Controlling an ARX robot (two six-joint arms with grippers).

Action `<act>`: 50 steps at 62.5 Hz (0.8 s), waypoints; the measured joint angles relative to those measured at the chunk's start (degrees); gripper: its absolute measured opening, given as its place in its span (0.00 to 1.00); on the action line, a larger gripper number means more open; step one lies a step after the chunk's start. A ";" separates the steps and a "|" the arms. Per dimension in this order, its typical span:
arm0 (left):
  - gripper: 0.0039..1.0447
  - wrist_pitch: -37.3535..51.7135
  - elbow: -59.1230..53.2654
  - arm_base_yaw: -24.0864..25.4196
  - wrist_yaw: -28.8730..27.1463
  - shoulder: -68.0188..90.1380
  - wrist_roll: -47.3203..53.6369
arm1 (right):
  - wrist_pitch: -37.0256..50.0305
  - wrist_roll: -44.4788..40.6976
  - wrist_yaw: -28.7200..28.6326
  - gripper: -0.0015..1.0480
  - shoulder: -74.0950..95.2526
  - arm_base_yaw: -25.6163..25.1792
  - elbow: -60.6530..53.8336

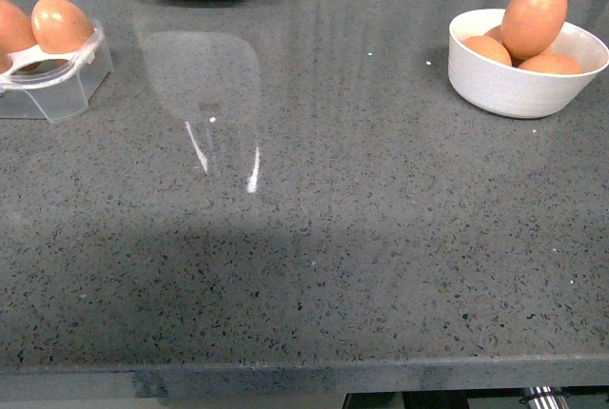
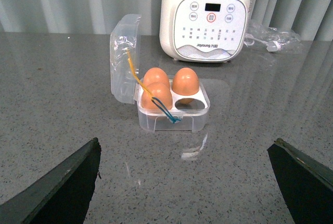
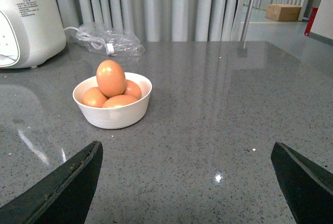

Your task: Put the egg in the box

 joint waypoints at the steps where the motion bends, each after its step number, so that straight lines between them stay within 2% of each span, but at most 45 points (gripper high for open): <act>1: 0.94 0.00 0.00 0.00 0.00 0.00 0.00 | 0.00 0.00 0.00 0.93 0.00 0.00 0.00; 50: 0.94 0.00 0.00 0.00 0.00 0.00 0.00 | 0.00 0.00 0.00 0.93 0.00 0.00 0.00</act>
